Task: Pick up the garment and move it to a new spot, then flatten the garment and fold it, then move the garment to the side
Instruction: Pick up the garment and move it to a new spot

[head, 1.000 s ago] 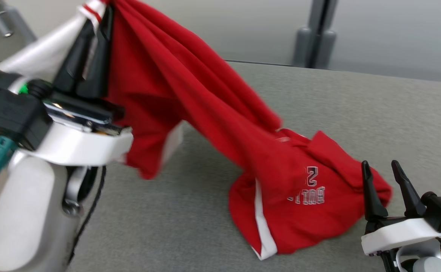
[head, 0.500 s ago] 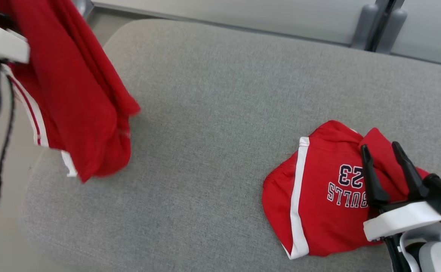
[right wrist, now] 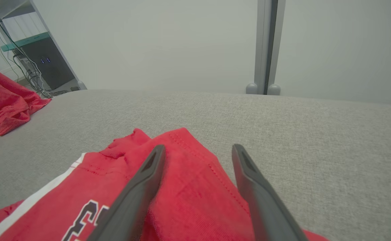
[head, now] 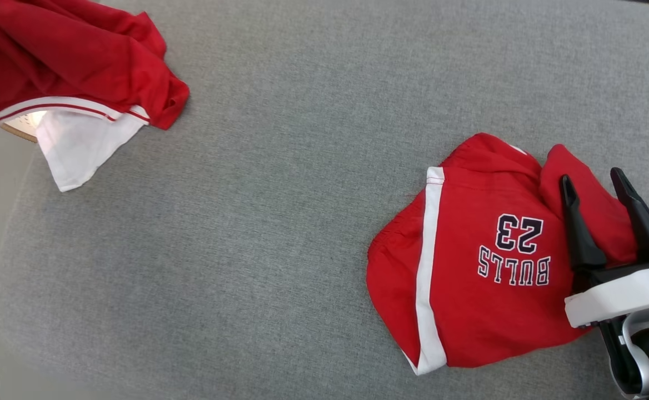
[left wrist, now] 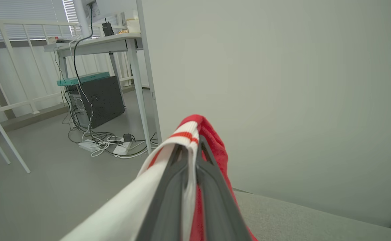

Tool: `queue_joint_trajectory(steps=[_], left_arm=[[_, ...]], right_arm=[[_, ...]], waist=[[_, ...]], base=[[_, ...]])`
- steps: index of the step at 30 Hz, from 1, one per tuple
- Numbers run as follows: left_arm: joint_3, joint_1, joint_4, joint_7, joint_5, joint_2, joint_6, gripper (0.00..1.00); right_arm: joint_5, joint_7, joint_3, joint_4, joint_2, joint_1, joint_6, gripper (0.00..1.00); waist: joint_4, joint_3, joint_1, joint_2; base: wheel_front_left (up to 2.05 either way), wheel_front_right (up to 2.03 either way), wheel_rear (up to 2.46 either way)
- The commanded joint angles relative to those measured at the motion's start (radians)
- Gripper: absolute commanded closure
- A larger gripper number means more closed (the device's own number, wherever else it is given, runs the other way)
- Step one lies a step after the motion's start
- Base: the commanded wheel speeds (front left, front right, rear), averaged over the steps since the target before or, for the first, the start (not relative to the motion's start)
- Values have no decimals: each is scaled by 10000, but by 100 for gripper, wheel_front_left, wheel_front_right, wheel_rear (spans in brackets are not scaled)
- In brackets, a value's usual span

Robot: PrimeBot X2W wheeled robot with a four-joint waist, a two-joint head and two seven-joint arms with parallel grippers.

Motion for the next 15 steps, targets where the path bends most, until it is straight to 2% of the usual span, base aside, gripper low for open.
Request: queue_joint_trajectory(steps=[1,2,3,6,10,11,13,15], left_arm=[[40,14,334,-85,-162,-262,-114,100],[40,14,334,-85,-162,-262,-114,100],[82,221,911,-120,-326,-596,-232,100],[195,470,1771,-147,-601,-1054,-367,100],[403,832,2658,-151,-900,-1362,-465,100],[453,978,2779,-152,-909,-1414,-479,73],[633,1225,2825,-153,-1016,-1505,-520,0],[836,1504,2531,-156,-1004,-1559,-532,0]], right_arm=[[-16,68,-44,-137,-69,-121,1,0],[-16,68,-44,-137,-69,-121,1,0],[-17,138,-76,-261,-117,-155,1,0],[-27,207,-73,-354,-131,-204,1,0],[-40,225,-15,-398,-80,-287,1,0],[-46,218,-10,-401,-67,-317,1,0],[-54,190,-22,-390,-47,-357,1,0],[-48,101,-46,-334,-19,-368,1,0]], waist=[[-118,273,0,0],[-118,273,0,0],[-149,398,0,0],[-202,514,0,0],[-290,600,0,0],[-305,617,0,0],[-323,638,0,0],[-324,600,0,0]], base=[[0,0,0],[0,0,0],[0,0,0],[0,0,0],[0,0,0],[0,0,0],[0,0,0],[0,0,0]])
